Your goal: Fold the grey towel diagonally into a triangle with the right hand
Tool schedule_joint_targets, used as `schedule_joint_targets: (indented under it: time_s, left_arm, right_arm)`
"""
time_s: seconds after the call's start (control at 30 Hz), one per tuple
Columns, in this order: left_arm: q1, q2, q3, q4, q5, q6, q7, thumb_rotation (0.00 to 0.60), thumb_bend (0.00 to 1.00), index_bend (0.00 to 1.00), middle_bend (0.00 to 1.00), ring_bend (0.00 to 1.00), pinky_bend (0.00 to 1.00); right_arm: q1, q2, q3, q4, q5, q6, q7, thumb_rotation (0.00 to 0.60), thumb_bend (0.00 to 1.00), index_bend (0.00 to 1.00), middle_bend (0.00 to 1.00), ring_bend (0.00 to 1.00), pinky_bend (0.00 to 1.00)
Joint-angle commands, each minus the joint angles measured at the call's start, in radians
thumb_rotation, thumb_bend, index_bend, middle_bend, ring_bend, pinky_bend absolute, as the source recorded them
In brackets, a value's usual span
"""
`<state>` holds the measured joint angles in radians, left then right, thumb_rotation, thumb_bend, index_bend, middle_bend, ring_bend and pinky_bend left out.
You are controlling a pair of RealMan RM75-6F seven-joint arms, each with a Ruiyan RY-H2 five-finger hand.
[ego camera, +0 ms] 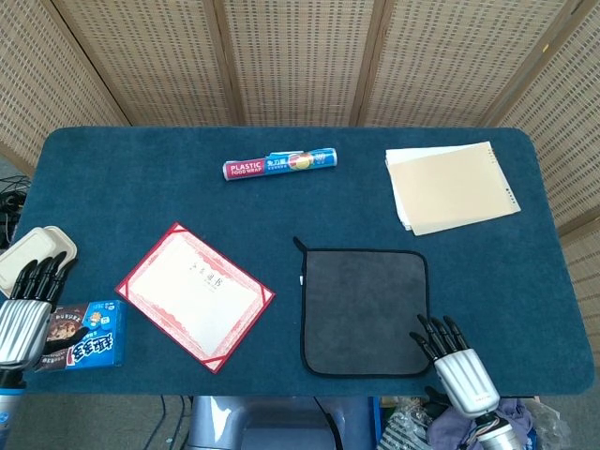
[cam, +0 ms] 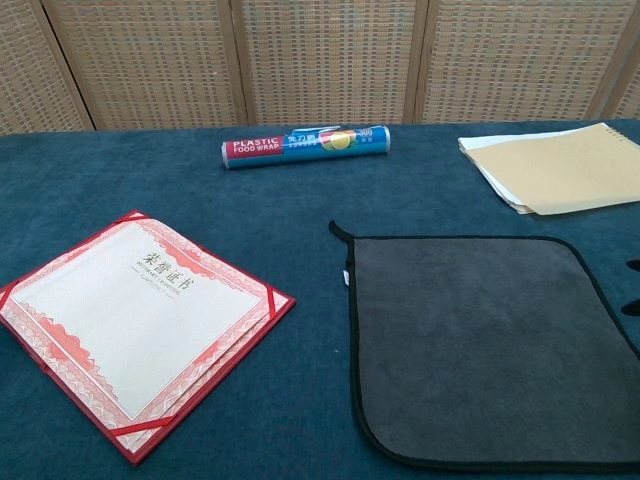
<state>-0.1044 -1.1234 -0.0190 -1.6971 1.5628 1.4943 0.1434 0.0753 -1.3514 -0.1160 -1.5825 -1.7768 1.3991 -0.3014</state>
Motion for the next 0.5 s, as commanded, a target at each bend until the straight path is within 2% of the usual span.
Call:
schedule_joint_targets:
  time_s: [0.03, 0.5]
  left_arm:
    - [-0.001, -0.002, 0.000, 0.000, 0.000, -0.002, 0.003, 0.600, 0.12, 0.00, 0.00, 0.00, 0.00]
    - [-0.003, -0.006, 0.002, 0.000, 0.004, -0.003, 0.005, 0.600, 0.12, 0.00, 0.00, 0.00, 0.00]
  right_arm:
    - [0.011, -0.019, 0.004, 0.016, 0.000, -0.015, -0.002, 0.600, 0.04, 0.18, 0.00, 0.00, 0.00]
    - [0.041, -0.075, 0.039, 0.092, 0.082, -0.083, 0.016, 0.600, 0.04, 0.18, 0.00, 0.00, 0.00]
